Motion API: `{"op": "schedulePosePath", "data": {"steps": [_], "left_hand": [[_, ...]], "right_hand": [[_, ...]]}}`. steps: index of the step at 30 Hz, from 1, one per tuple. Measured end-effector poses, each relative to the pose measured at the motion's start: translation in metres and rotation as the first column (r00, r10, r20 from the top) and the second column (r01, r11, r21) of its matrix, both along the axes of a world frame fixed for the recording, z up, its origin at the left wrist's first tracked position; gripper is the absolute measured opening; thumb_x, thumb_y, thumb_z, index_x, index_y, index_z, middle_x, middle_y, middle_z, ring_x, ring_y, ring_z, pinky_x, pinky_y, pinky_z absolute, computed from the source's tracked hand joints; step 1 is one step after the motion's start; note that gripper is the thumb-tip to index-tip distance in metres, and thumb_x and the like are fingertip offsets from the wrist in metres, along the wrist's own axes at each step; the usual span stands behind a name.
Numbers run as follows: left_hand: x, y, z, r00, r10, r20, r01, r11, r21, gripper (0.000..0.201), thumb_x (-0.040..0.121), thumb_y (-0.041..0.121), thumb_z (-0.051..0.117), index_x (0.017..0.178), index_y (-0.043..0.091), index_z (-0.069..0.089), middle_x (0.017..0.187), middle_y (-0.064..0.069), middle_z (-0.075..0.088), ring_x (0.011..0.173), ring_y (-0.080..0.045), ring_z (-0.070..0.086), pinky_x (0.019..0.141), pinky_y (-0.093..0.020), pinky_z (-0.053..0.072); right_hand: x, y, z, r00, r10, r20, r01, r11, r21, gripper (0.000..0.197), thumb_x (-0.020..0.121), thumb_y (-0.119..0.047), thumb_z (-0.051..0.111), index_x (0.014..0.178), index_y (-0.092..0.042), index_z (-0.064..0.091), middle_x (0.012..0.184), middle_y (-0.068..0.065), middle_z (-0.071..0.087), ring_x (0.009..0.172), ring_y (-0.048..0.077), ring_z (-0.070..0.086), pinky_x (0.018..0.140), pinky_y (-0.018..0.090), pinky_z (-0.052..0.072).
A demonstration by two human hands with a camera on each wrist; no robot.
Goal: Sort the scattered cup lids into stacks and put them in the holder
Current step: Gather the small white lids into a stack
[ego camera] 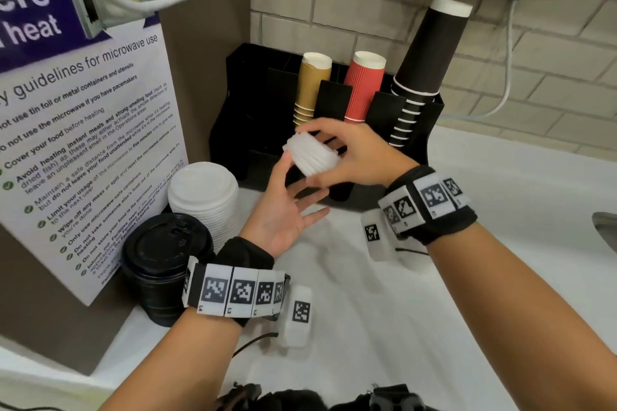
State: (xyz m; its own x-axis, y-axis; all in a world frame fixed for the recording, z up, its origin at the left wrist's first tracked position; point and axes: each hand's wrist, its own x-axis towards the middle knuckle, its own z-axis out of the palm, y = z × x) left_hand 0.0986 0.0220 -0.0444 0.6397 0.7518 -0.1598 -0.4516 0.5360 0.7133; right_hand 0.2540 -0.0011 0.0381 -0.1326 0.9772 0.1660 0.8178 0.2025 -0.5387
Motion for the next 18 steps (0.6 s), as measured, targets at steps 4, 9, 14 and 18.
{"op": "schedulePosePath", "data": {"steps": [4, 9, 14, 18], "left_hand": [[-0.009, 0.003, -0.013, 0.993, 0.104, -0.054, -0.108, 0.991, -0.081, 0.033, 0.093, 0.041, 0.056, 0.117, 0.018, 0.06, 0.113, -0.006, 0.062, 0.096, -0.024, 0.068, 0.082, -0.038, 0.057], [-0.016, 0.003, -0.021, 0.988, 0.119, -0.096, -0.13, 0.985, -0.111, 0.016, 0.095, 0.027, 0.057, 0.103, 0.016, 0.065, 0.092, -0.003, 0.063, 0.076, -0.017, 0.066, 0.073, -0.03, 0.056], [-0.017, 0.002, -0.026, 0.983, 0.132, -0.128, -0.148, 0.982, -0.118, 0.014, 0.095, 0.025, 0.056, 0.102, 0.016, 0.065, 0.088, -0.002, 0.062, 0.071, -0.016, 0.065, 0.069, -0.029, 0.054], [-0.017, 0.001, -0.029, 0.981, 0.136, -0.138, -0.151, 0.983, -0.103, 0.014, 0.094, 0.025, 0.058, 0.101, 0.017, 0.067, 0.088, -0.002, 0.065, 0.07, -0.016, 0.066, 0.069, -0.029, 0.055]], "right_hand": [[0.017, 0.042, 0.004, 0.981, -0.195, -0.005, 0.194, 0.978, 0.07, 0.077, 0.069, -0.027, 0.084, 0.136, -0.023, 0.048, 0.118, -0.007, 0.055, 0.112, 0.014, 0.053, 0.094, 0.026, 0.043], [0.005, 0.081, -0.022, 0.941, -0.26, 0.218, 0.271, 0.963, -0.019, 0.081, 0.066, -0.026, 0.084, 0.13, -0.015, 0.035, 0.112, 0.009, 0.054, 0.105, 0.028, 0.052, 0.081, 0.035, 0.044], [-0.015, 0.101, -0.045, 0.777, -0.256, 0.576, 0.314, 0.949, -0.001, 0.079, 0.064, -0.035, 0.082, 0.126, -0.011, 0.038, 0.124, 0.011, 0.052, 0.116, 0.032, 0.044, 0.094, 0.043, 0.039], [-0.026, 0.115, -0.063, 0.67, -0.18, 0.72, 0.344, 0.935, -0.087, 0.081, 0.065, -0.034, 0.081, 0.128, -0.009, 0.036, 0.116, 0.007, 0.06, 0.121, 0.031, 0.042, 0.094, 0.04, 0.036]]}}
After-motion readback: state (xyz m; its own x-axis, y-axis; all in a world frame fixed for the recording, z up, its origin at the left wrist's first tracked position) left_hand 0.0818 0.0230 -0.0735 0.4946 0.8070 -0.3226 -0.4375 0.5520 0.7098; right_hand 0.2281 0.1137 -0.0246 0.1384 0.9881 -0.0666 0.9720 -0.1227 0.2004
